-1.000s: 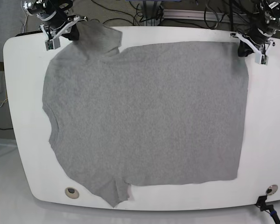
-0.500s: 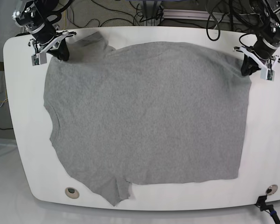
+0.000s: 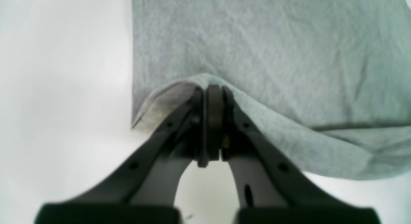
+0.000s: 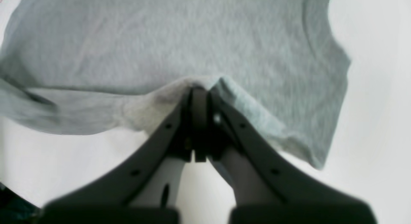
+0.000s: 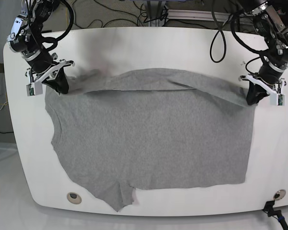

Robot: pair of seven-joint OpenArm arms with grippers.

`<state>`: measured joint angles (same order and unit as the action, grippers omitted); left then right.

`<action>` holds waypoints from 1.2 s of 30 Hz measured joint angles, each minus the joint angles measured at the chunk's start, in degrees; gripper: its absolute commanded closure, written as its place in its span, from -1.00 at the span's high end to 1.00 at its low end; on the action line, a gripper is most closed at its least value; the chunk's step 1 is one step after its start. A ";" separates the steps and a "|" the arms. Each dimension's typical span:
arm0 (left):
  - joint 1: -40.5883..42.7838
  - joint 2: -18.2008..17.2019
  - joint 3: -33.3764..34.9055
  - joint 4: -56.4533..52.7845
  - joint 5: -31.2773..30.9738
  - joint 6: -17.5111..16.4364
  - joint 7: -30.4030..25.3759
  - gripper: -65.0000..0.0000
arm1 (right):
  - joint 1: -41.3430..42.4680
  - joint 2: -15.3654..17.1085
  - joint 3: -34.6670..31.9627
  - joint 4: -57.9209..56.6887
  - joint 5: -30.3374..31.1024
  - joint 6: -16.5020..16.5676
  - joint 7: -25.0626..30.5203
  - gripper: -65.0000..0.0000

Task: Fold the T-shirt properly
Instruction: 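Carry the held edge over the shirt toward the hem with both grippers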

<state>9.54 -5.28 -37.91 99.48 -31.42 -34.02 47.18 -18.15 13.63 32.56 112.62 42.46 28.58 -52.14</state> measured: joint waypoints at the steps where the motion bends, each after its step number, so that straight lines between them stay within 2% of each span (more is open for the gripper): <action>1: -0.61 0.00 -0.04 -1.33 0.17 1.33 -0.02 -1.00 | 0.92 0.02 0.00 -0.74 -0.17 -0.02 -0.17 -1.00; 3: -1.92 -0.02 -0.09 -4.09 0.68 2.34 0.00 -1.00 | 3.06 0.33 0.02 -2.58 -0.20 -0.02 -0.44 -1.00; 8: -5.88 -0.02 0.04 -8.26 0.24 2.32 -0.09 -1.00 | 7.78 0.35 -0.83 -9.38 -0.24 -0.04 -0.39 -1.00; 12: -8.28 -0.22 1.44 -13.44 0.66 2.62 -0.04 -1.00 | 12.37 -0.44 -3.23 -12.57 -5.79 0.26 -0.39 -1.00; 14: -9.51 -0.31 2.86 -15.61 0.92 2.47 -0.04 -1.00 | 14.16 -0.46 -3.21 -14.12 -6.58 0.33 -0.31 -1.00; 20: -14.93 -0.52 2.91 -19.82 7.32 2.49 -0.04 -1.00 | 20.04 -0.28 -3.45 -20.09 -7.61 0.22 -0.50 -1.00; 23: -17.14 -0.39 2.91 -21.97 8.76 2.32 -0.11 -1.00 | 22.60 1.44 -6.05 -23.98 -7.54 0.15 -0.09 -1.00; 26: -19.30 -0.35 2.93 -24.68 11.17 2.29 -0.20 -1.00 | 23.43 1.92 -8.44 -26.91 -7.63 -0.04 3.34 -1.00; 31: -23.10 -0.31 2.82 -27.67 15.15 2.29 -0.46 -1.00 | 27.23 1.64 -9.94 -31.80 -7.74 -0.04 3.91 -1.00; 32: -23.34 -0.33 2.82 -27.69 15.17 2.25 -1.73 -1.00 | 27.96 1.79 -9.90 -32.57 -8.31 -0.04 3.93 -1.00; 36: -24.50 -0.33 2.78 -27.82 18.34 2.34 -4.39 -1.00 | 30.18 1.29 -9.86 -33.35 -17.00 0.26 5.09 -1.00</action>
<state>-14.96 -5.61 -35.14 71.66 -13.08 -31.68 42.78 12.03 14.92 22.70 79.26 25.45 28.84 -47.05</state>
